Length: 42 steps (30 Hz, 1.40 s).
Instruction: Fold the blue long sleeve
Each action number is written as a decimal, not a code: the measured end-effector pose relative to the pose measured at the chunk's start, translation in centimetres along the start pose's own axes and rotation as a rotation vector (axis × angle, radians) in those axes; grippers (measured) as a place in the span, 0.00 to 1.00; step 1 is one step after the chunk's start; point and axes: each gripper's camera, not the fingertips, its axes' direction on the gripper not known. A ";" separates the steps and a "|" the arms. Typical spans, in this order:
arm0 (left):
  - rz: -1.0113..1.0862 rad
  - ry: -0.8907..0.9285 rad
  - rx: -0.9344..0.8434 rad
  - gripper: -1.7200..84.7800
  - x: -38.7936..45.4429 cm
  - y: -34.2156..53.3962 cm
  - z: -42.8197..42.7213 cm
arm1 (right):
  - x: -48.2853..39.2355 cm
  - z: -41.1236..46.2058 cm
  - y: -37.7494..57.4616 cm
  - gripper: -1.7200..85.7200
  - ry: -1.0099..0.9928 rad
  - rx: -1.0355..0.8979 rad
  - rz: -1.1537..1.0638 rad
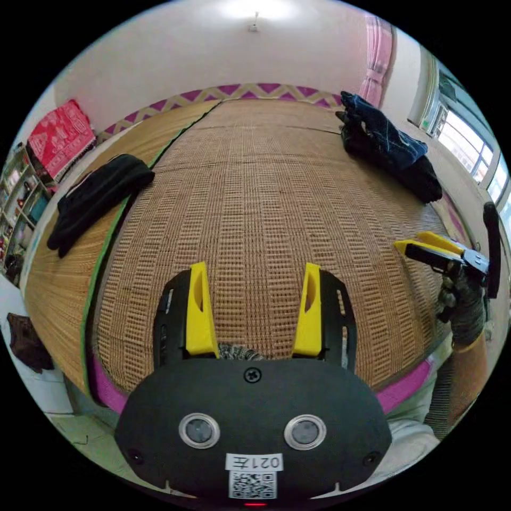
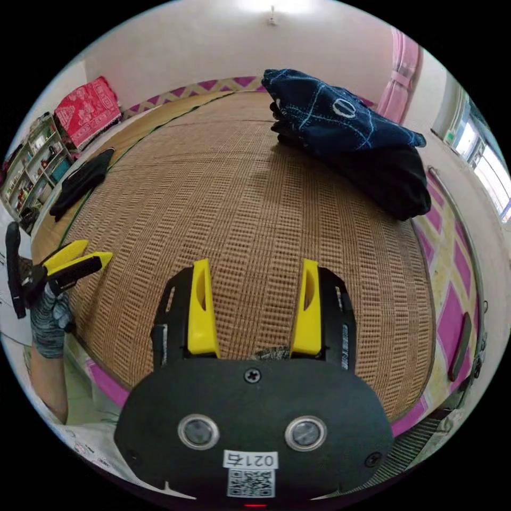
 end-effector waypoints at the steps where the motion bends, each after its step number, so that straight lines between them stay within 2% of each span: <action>1: -0.006 0.002 0.002 0.29 0.3 0.1 0.2 | 0.0 -0.1 0.1 0.28 -0.002 0.000 0.003; 6: -0.019 -0.038 0.008 0.29 1.8 0.8 1.0 | -0.4 -1.1 0.6 0.28 0.005 0.000 0.010; 10: -0.122 -0.052 -0.023 0.37 1.2 1.2 2.0 | -0.7 -1.7 0.9 0.28 0.005 0.000 0.007; 42: -0.122 -0.066 -0.028 0.37 3.8 4.5 4.7 | -0.3 -5.8 1.4 0.28 0.006 0.002 0.007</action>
